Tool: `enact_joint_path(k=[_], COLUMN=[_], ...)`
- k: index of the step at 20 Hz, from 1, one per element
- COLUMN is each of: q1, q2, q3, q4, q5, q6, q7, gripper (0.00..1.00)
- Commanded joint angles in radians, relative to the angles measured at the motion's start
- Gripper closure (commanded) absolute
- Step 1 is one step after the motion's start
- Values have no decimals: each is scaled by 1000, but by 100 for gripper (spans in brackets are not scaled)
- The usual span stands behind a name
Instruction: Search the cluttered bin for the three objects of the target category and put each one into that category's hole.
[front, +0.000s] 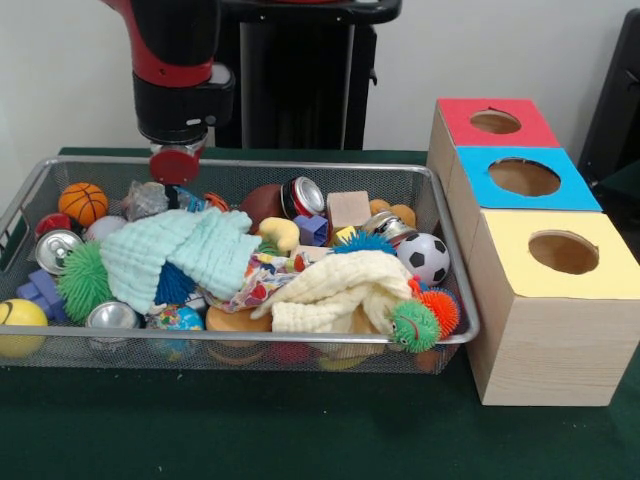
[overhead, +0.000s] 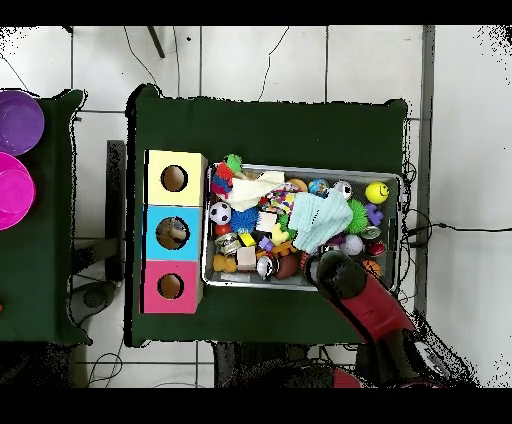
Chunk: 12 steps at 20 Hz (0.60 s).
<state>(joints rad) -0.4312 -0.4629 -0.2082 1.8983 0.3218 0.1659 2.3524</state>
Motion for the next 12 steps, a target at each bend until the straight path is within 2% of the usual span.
enact_joint_path(k=[1, 6, 12], q1=[-82, -127, -198], q2=[-13, -109, -154], q3=[116, 128, 175], q4=[12, -33, -33], q5=[-5, -16, -26], q6=[139, 348, 402], q7=[53, 5, -48], gripper=[100, 100, 100])
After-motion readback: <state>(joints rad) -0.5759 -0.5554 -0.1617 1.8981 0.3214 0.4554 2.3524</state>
